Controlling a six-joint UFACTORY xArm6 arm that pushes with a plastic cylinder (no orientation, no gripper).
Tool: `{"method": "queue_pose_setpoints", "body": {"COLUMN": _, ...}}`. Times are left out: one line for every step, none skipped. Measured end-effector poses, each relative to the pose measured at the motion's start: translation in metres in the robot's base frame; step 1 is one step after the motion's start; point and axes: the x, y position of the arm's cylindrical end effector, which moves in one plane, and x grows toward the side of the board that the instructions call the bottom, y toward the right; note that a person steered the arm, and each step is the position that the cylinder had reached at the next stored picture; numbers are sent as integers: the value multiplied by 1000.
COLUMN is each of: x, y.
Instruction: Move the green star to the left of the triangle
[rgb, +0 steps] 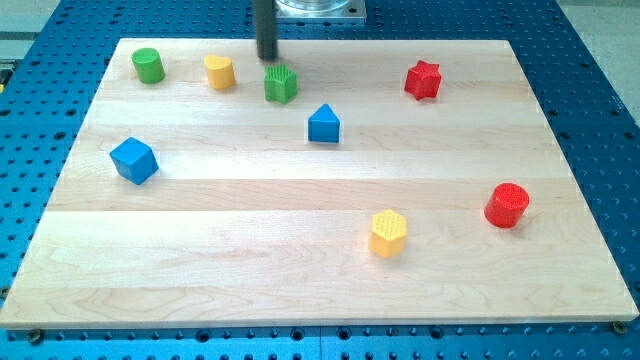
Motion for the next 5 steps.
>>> {"method": "queue_pose_setpoints", "body": {"x": 5, "y": -30}}
{"method": "queue_pose_setpoints", "body": {"x": 26, "y": -49}}
{"method": "queue_pose_setpoints", "body": {"x": 62, "y": -5}}
{"method": "queue_pose_setpoints", "body": {"x": 16, "y": 4}}
{"method": "queue_pose_setpoints", "body": {"x": 26, "y": 53}}
